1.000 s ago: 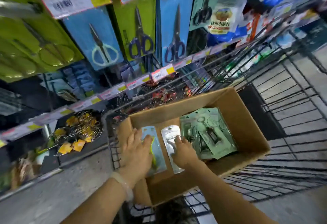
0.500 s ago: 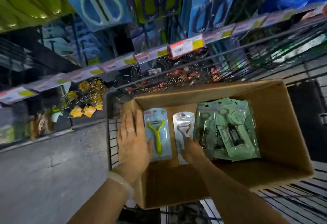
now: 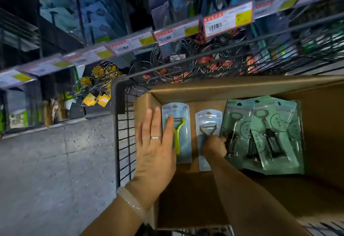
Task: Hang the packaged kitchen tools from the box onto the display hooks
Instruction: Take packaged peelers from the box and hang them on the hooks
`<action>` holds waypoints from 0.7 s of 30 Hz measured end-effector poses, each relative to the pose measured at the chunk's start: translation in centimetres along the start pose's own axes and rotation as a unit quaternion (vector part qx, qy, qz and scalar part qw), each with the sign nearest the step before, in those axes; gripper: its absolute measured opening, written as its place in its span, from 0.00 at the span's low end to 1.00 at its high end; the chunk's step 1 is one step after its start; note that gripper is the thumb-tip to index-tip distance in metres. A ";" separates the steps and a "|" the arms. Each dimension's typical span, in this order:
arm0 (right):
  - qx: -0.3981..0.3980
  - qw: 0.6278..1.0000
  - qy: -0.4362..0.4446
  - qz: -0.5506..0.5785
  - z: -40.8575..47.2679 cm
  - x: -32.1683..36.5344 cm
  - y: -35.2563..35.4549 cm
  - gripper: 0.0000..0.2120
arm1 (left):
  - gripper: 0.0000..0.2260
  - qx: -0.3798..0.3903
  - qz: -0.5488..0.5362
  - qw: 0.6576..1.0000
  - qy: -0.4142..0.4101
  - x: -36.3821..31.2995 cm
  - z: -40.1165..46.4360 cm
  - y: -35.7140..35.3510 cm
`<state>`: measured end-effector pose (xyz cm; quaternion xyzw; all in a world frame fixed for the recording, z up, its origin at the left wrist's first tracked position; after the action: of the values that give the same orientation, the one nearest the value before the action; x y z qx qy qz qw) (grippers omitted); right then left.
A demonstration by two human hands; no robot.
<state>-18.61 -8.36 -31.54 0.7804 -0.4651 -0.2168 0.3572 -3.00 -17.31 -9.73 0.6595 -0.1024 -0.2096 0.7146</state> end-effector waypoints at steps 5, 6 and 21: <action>0.017 0.998 0.062 -0.005 0.6 -0.6 1.0 0.12 | 0.41 0.025 0.005 1.000 0.008 0.0 0.1 -0.3; 0.015 0.997 0.074 0.008 0.5 -0.5 1.2 0.13 | 0.41 0.030 0.006 1.000 0.006 0.0 0.1 -0.4; -0.039 0.962 0.144 0.230 -7.9 0.4 13.1 0.11 | 0.44 0.253 -0.001 0.967 0.001 -0.8 0.8 0.3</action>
<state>-20.58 -9.98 -16.45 0.6611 -0.5669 -0.0320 0.4904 -4.01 -17.62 -9.29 0.8190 -0.1511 -0.1773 0.5244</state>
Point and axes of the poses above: each hand's wrist, its own z-axis towards the middle knuckle, its own y-axis out of the back of the hand, x = y × z, the point moved 7 cm from there along z, towards the middle knuckle, and after that the axes turned 15 degrees about -x, right-handed, at the moved point
